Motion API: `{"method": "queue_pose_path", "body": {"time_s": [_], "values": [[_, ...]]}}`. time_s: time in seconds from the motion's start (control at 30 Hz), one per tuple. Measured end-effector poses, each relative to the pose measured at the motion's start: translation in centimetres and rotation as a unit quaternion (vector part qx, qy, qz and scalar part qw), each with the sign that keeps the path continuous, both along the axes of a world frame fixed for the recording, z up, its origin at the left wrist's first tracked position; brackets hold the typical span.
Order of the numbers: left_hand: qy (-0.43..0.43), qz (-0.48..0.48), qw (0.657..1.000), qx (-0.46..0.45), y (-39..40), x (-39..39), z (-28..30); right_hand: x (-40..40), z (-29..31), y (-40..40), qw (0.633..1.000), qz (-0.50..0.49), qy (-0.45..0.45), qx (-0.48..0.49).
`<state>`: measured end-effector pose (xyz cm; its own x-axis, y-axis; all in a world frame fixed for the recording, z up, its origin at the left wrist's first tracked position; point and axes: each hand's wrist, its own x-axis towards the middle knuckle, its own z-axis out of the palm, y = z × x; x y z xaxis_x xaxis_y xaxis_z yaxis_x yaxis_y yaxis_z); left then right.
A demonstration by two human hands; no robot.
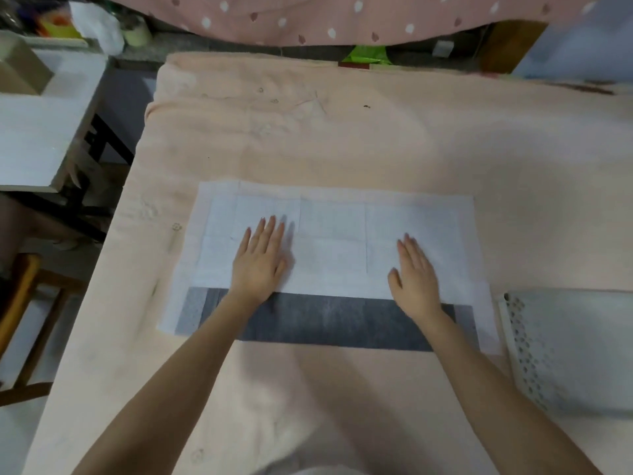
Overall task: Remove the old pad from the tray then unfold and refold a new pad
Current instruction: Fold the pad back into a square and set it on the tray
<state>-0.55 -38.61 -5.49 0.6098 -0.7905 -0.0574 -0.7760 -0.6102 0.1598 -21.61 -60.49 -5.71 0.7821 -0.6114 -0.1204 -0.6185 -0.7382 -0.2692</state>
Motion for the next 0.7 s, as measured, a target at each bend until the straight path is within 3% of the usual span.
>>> {"method": "queue_pose_path", "body": {"time_s": [0.27, 0.57, 0.7], "values": [[-0.011, -0.065, 0.996, 0.059, -10.0, 3.6, -0.5, 10.3, 1.8, -3.9, 0.995, 0.068, 0.073, -0.022], [0.018, -0.069, 0.997, 0.031, -12.6, 6.4, -1.7, 14.2, 1.2, -6.4, 0.990, 0.103, 0.085, -0.055], [-0.026, -0.048, 0.998, 0.013, -13.2, 7.6, -1.3, 14.5, 1.1, -7.7, 0.988, 0.091, 0.077, -0.094]]}}
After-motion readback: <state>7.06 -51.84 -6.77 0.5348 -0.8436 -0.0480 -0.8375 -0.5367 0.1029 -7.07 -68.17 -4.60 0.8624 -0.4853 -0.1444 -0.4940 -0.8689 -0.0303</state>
